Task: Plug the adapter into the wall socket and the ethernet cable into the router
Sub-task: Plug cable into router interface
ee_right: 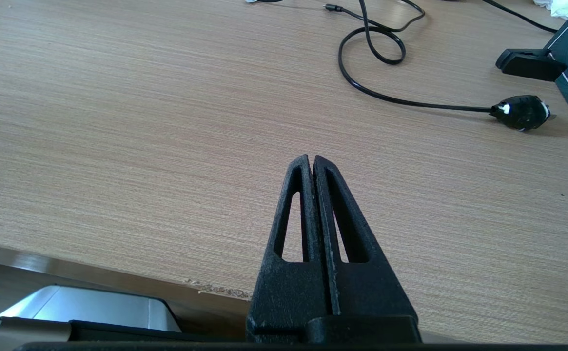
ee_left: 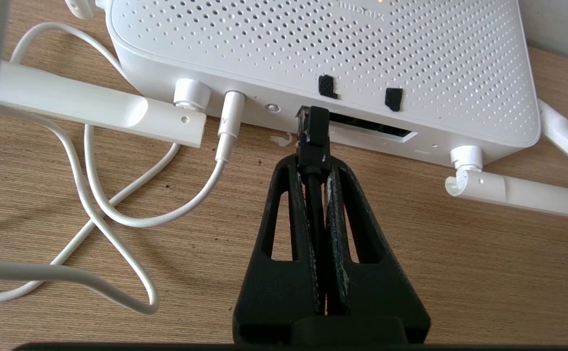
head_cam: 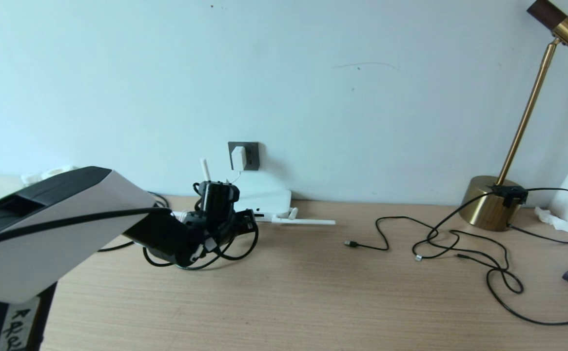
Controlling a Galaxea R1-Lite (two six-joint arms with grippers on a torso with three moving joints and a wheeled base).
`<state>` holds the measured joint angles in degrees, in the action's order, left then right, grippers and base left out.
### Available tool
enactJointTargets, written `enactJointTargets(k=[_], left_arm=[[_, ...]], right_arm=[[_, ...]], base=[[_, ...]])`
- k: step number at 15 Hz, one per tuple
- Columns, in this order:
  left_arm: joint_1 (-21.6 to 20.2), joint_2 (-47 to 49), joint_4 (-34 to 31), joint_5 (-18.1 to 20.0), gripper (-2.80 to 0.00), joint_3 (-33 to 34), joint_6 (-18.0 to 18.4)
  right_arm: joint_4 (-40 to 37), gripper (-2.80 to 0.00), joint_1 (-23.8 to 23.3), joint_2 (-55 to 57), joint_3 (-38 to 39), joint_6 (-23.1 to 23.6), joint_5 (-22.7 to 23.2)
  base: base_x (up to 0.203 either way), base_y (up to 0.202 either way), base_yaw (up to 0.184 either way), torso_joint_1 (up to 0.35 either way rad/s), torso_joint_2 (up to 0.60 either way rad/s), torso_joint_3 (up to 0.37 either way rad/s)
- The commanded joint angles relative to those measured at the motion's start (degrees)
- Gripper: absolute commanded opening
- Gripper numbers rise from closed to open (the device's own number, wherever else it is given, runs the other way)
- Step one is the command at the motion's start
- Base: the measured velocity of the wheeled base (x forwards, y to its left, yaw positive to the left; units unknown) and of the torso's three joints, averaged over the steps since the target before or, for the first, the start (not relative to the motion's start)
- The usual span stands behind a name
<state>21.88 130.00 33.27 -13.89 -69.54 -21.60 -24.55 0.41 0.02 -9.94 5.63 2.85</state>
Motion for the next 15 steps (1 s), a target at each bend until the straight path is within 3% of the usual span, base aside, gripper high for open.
enactJointTargets(k=[1, 15], left_arm=[[-0.09, 0.98, 0.04, -0.05, -2.8, 0.01, -0.14], [-0.44, 1.53, 0.04, -0.09, -2.8, -0.07, -0.14]], right_arm=[[-0.15, -2.8, 0.02, -0.02, 0.01, 0.08, 0.05], [-0.15, -2.8, 0.02, -0.02, 0.01, 0.08, 0.05]], base=[[0.0, 0.0, 0.0, 0.0, 0.0, 0.0], [0.0, 0.0, 0.0, 0.0, 0.0, 0.0]])
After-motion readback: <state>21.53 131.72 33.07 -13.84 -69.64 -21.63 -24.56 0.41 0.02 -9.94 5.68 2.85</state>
